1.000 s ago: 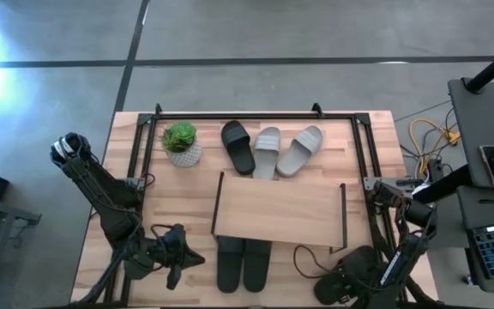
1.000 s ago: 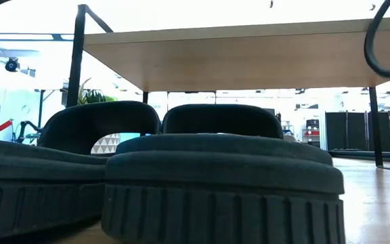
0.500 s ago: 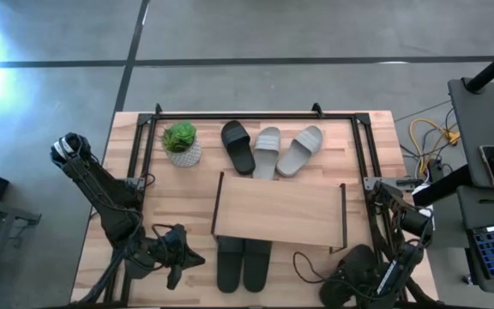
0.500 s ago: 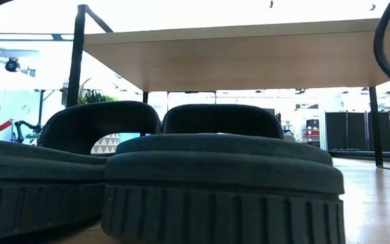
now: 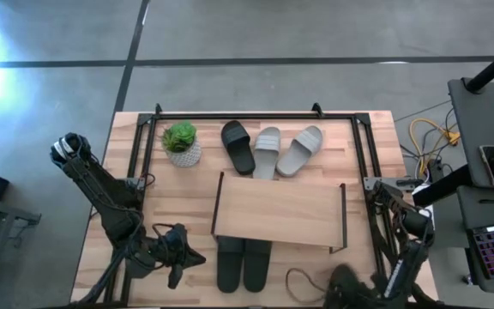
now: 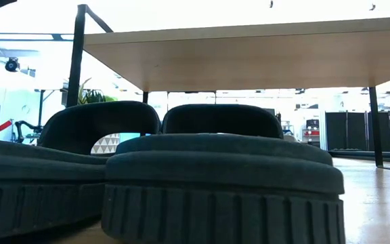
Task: Pick and place slides into the shelf
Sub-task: Put the black slide on the shelf
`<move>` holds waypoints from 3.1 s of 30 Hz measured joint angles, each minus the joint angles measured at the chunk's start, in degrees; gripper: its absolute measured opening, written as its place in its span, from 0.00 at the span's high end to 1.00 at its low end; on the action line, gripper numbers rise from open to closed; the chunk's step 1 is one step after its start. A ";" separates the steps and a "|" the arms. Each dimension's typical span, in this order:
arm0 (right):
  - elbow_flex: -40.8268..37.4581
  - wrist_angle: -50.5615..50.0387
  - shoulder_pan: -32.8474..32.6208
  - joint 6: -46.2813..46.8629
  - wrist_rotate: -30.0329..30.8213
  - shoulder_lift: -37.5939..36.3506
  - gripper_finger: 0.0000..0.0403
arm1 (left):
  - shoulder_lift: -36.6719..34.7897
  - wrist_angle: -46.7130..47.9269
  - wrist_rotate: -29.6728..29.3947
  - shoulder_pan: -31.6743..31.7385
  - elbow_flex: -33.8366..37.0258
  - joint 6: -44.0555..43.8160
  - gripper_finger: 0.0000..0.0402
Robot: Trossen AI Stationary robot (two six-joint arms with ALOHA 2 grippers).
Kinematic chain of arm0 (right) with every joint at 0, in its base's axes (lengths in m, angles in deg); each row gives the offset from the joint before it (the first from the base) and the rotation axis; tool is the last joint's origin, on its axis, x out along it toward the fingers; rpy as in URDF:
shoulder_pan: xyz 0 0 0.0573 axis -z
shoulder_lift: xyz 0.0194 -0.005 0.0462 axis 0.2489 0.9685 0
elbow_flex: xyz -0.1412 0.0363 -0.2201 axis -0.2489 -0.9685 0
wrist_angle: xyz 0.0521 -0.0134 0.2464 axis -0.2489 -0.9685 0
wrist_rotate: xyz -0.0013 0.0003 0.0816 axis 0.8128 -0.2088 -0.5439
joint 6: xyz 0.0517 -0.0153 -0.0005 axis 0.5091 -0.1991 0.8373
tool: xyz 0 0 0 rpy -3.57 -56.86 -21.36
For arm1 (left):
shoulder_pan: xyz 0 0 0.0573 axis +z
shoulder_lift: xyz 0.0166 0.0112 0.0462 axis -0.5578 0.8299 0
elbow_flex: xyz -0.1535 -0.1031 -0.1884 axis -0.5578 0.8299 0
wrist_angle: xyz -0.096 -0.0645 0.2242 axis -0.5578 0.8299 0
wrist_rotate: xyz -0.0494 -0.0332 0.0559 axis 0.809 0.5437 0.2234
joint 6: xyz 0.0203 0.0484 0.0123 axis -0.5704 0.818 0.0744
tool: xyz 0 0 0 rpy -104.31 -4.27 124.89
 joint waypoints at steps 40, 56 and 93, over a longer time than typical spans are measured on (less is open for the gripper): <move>18.34 -1.13 30.40 -73.01 46.86 -3.64 0.97 | 0.00 6.34 -1.25 1.38 0.37 0.60 1.00; -2.45 -1.11 36.47 -61.76 47.51 -19.10 0.97 | 0.00 9.22 -1.31 1.33 1.05 0.63 1.00; -11.76 -0.78 33.09 -49.76 31.95 -21.22 0.74 | 0.00 9.61 -4.66 3.04 1.07 -0.66 1.00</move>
